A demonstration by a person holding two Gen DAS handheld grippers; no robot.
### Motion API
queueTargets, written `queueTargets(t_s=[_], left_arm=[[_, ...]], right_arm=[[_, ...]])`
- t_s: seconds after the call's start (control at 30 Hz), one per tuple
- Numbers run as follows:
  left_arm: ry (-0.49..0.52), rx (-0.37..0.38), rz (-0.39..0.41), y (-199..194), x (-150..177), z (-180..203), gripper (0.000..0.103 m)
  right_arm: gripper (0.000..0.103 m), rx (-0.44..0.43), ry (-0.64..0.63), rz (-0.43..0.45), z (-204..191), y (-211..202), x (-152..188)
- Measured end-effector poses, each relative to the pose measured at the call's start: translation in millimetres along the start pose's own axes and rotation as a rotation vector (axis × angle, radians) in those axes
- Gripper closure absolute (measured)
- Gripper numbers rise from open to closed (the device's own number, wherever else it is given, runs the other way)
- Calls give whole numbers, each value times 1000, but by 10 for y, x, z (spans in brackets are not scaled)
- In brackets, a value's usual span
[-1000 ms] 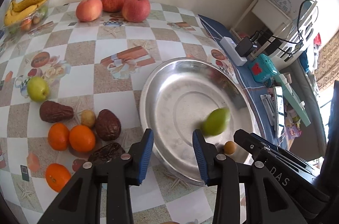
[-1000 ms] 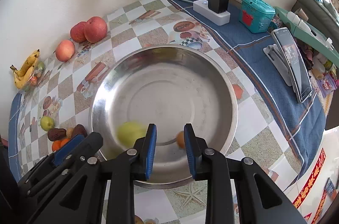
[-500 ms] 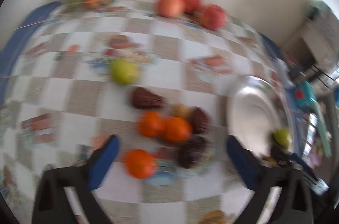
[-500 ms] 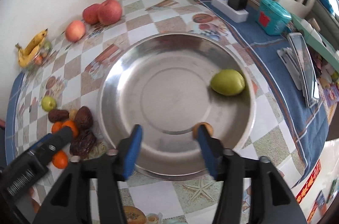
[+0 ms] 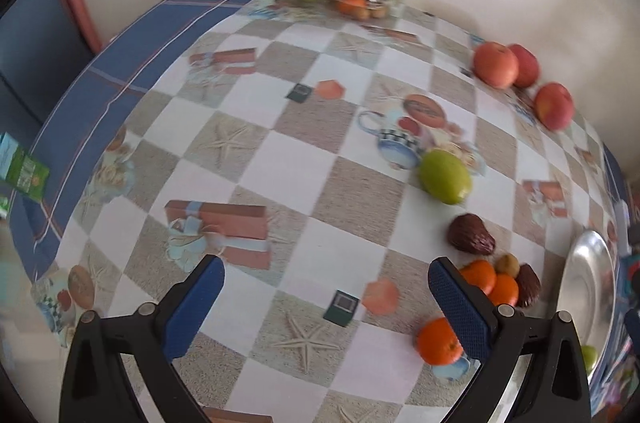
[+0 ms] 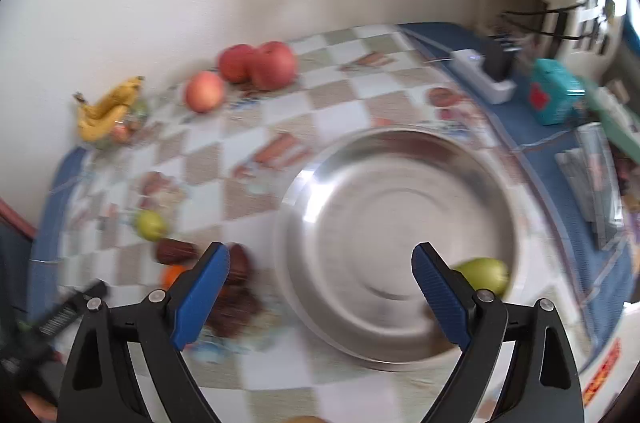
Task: Organize fruits
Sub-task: 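Move both grippers back over the fruit row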
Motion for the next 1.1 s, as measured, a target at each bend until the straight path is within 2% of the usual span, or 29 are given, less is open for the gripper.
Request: queueTargets(t_s=[0.07, 0.13, 0.27, 0.37, 0.47, 0.67, 0.77, 0.93, 1.1], left_arm=[[-23, 8, -12, 28, -17, -41, 0], [-41, 16, -26, 60, -41, -51, 0], [-79, 7, -45, 92, -74, -120, 0], [-113, -3, -38, 93, -107, -176, 0], [-124, -7, -31, 82, -118, -204, 0], [-97, 44, -6, 25, -103, -92, 0], [-68, 85, -13, 32, -63, 28, 0], [-72, 179, -90, 131, 51, 211, 0], [-67, 192, -116, 182, 120, 262, 0]], right_arm=[[10, -61, 25, -3, -163, 51, -92], [10, -87, 22, -6, -313, 96, -169], [10, -129, -64, 3, -661, 149, -316], [10, -182, -70, 10, -695, 224, -316], [10, -159, 11, -84, -491, 418, -197], [10, -78, 51, -106, -164, 362, -86], [10, -81, 31, -110, -182, 328, -53], [10, -114, -47, -156, -401, 424, 82], [10, -125, -145, -219, -599, 546, 273]])
Point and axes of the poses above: each gripper's, at about its wrist camera, not at the fingertips, and y roughly the way its jaws point, z to its right, x to its underside, the point moved 8 cm from there along y, roughly the way its jaws point, and after that the axes turned 8 degrees about -x, right-handed, at the moved point
